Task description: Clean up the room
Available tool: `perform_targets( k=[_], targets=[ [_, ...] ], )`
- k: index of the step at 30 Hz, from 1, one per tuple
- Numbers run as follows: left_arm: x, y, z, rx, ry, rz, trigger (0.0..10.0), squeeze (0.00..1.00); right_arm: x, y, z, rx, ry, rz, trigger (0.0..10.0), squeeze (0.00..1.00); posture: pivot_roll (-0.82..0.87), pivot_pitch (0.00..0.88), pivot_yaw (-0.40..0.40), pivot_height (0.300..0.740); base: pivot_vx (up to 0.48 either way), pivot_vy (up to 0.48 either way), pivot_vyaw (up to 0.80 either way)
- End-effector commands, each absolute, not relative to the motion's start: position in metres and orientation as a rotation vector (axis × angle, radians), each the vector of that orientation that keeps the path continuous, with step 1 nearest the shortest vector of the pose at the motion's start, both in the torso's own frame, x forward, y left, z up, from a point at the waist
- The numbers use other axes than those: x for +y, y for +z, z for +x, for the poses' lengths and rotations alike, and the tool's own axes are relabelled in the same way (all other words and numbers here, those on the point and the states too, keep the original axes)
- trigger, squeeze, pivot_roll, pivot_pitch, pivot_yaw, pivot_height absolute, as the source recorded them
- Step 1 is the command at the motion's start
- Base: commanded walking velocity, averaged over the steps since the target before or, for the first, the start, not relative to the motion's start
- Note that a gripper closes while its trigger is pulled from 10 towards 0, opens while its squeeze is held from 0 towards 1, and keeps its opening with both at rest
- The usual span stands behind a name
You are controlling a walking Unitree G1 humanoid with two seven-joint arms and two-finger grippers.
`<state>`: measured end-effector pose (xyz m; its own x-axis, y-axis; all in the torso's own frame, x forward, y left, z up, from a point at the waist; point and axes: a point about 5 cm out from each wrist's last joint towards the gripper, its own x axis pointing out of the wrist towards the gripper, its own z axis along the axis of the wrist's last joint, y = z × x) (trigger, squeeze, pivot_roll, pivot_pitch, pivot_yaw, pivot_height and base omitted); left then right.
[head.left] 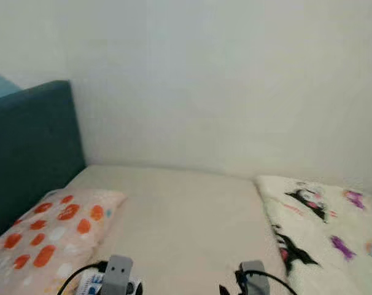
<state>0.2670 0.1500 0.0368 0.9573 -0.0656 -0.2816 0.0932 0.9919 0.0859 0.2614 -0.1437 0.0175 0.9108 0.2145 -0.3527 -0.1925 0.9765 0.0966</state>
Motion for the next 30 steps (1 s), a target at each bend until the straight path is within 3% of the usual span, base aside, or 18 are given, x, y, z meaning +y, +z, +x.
perform_targets(
  k=[1,10,24,30],
  targets=[
    [0.148,0.032,0.264,0.299,-0.092,0.104,10.0,0.0,-0.149,0.014,0.259,0.388,0.193,0.064,10.0,0.0,0.01,0.108,-0.039,0.74,0.0,0.0,-0.8],
    [0.153,0.031,0.262,0.302,-0.063,0.103,10.0,0.0,-0.149,0.016,0.261,0.374,0.207,0.054,10.0,0.0,0.01,0.102,-0.043,0.74,0.0,0.0,-0.8],
    [0.16,0.031,0.262,0.293,-0.01,0.069,10.0,0.0,-0.144,0.021,0.266,0.336,0.272,-0.006,10.0,0.0,0.0,0.097,-0.036,0.74,0.0,0.0,0.0],
    [0.157,0.032,0.263,0.286,-0.012,0.061,10.0,0.0,-0.145,0.019,0.265,0.337,0.252,-0.026,10.0,0.0,0.0,0.092,-0.034,0.74,0.0,0.0,0.53]
  ],
)
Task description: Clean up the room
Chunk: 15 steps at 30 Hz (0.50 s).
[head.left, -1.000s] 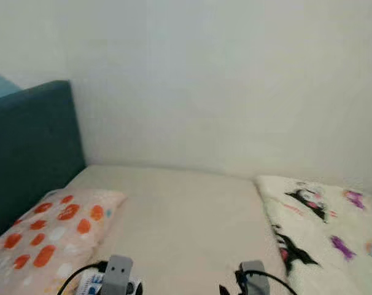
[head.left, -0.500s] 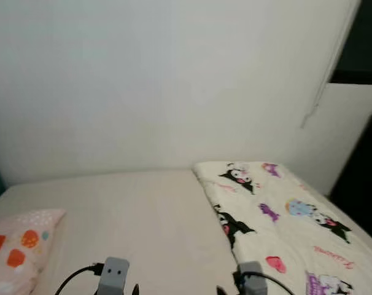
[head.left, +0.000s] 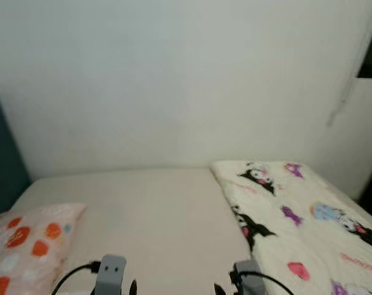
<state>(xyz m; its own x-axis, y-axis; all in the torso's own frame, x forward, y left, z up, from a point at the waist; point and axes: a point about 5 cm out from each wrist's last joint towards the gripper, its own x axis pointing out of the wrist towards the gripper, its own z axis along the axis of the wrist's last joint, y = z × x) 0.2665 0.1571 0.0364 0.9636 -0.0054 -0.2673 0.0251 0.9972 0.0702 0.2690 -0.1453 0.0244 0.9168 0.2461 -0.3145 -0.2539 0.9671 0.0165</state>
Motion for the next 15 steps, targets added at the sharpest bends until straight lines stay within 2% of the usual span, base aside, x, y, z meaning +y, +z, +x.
perform_targets(
  k=[1,15],
  targets=[
    [0.1559,0.0318,0.2638,0.286,-0.016,0.059,10.0,0.0,-0.1459,0.0192,0.2654,0.336,0.248,-0.02,10.0,0.0,0.0,0.094,-0.036,0.74,0.0,0.0,0.0],
    [0.1475,0.0327,0.265,0.276,-0.082,0.066,10.0,0.0,-0.1527,0.0231,0.2658,0.317,0.197,-0.001,10.0,0.0,-0.03,0.108,-0.03,0.74,0.0,0.0,0.0]
  ],
)
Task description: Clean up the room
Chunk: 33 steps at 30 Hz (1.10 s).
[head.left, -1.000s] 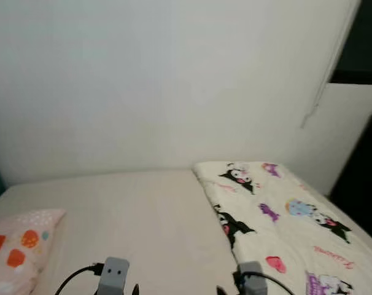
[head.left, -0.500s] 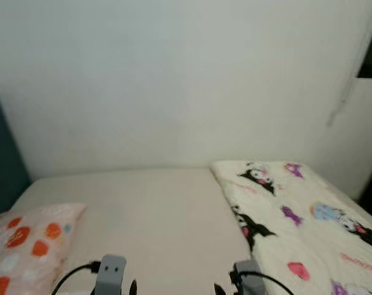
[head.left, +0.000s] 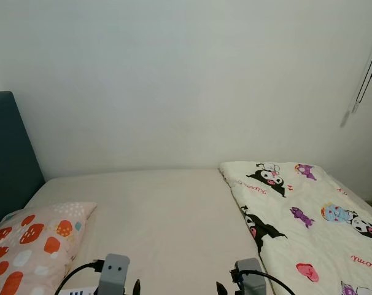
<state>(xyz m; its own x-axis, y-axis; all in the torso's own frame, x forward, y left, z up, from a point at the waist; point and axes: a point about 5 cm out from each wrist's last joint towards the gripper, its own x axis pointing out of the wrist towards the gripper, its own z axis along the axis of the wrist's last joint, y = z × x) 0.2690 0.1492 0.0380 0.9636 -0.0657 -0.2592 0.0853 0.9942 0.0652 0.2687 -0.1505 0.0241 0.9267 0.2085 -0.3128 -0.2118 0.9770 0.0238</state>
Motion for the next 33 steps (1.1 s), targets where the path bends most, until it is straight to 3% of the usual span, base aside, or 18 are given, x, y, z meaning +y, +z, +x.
perform_targets(
  k=[1,33],
  targets=[
    [0.1475,0.0327,0.265,0.276,-0.082,0.066,10.0,0.0,-0.1527,0.0231,0.2658,0.317,0.197,-0.001,10.0,0.0,-0.03,0.108,-0.03,0.74,0.0,0.0,0.0],
    [0.1474,0.0312,0.2649,0.266,-0.08,0.073,10.0,0.0,-0.1536,0.0277,0.2676,0.287,0.179,-0.02,10.0,0.0,-0.03,0.106,-0.025,0.74,0.0,0.0,0.0]
  ],
)
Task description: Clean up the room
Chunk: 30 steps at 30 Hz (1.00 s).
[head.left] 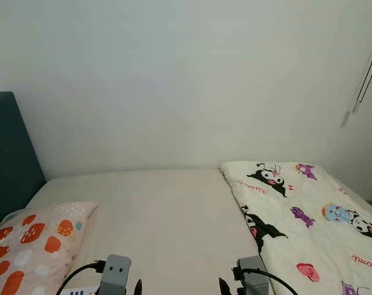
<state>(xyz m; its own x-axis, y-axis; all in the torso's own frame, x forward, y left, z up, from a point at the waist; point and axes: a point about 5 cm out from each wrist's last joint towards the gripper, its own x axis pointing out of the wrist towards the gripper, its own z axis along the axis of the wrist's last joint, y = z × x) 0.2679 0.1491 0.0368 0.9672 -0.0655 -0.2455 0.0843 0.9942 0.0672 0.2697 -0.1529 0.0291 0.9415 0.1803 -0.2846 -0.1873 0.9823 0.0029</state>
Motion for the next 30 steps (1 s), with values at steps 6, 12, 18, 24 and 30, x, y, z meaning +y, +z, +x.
perform_targets(
  k=[6,12,18,24,30],
  targets=[
    [0.15,0.031,0.264,0.277,-0.086,0.069,10.0,0.0,-0.151,0.029,0.269,0.278,0.155,-0.013,10.0,0.0,-0.01,0.109,-0.006,0.74,0.0,0.0,0.0],
    [0.154,0.028,0.261,0.301,-0.081,0.075,10.0,0.0,-0.15,0.027,0.27,0.294,0.144,-0.012,10.0,0.0,0.0,0.111,-0.025,0.74,0.0,0.0,0.0],
    [0.158,0.024,0.258,0.313,-0.042,0.072,10.0,0.0,-0.15,0.025,0.27,0.301,0.15,-0.027,10.0,0.0,0.0,0.116,-0.051,0.74,0.0,0.0,0.0],
    [0.16,0.022,0.251,0.319,-0.026,0.061,10.0,0.0,-0.151,0.024,0.269,0.309,0.152,-0.033,10.0,0.0,0.0,0.126,-0.066,0.74,0.0,0.0,0.0],
    [0.159,0.022,0.246,0.314,-0.029,0.057,10.0,0.0,-0.152,0.023,0.266,0.311,0.158,-0.04,10.0,0.0,0.0,0.131,-0.07,0.74,0.0,0.0,0.0]
  ],
)
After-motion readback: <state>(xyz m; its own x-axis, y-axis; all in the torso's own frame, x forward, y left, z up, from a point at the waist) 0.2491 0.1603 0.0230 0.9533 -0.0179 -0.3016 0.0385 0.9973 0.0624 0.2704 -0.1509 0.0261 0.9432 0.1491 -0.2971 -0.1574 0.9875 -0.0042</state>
